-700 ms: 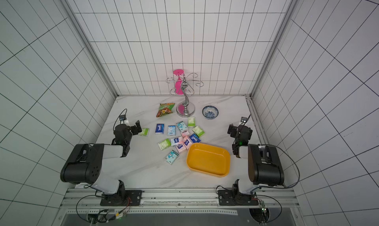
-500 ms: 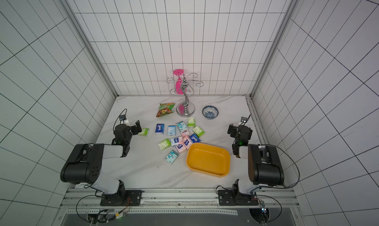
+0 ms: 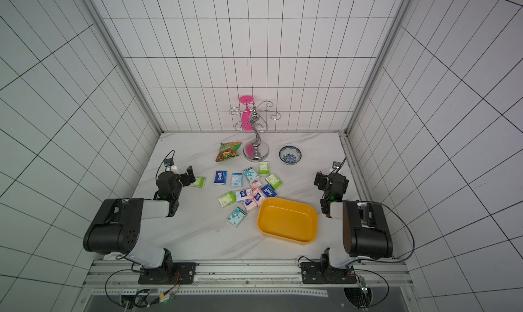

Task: Put the pocket tissues into the storage box
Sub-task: Pick up the pocket tissues from the center of the board.

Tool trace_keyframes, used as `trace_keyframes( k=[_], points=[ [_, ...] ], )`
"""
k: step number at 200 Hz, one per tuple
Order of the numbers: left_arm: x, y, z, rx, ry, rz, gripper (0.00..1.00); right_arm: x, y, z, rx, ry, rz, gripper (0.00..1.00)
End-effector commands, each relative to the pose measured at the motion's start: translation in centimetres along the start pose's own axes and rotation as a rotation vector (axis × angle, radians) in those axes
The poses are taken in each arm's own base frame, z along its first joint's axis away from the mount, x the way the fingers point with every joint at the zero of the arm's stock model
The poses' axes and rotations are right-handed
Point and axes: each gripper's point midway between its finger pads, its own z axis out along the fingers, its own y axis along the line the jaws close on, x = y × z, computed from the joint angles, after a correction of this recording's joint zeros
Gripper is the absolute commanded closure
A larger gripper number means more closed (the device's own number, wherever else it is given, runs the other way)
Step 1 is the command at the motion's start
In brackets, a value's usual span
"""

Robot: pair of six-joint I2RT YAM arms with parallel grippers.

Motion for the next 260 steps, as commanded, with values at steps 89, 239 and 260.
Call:
trace_keyframes(
  k=[89, 239, 260],
  points=[
    [-4.7, -5.5, -3.5, -0.011, 0.325, -0.192, 0.03, -5.3, 7.4, -2.8, -0.297, 0.464, 0.265, 0.12],
    [1.0, -13.6, -6.0, 0.332, 0.884, -0.248, 0.03, 2.2, 24.8, -6.9, -0.605, 0.81, -0.48, 0.11],
    [0.7, -13.3, -7.0, 0.336, 0.889, -0.228, 0.03, 2.8, 25.2, -6.5, -0.596, 0.827, -0.544, 0.12]
  ],
)
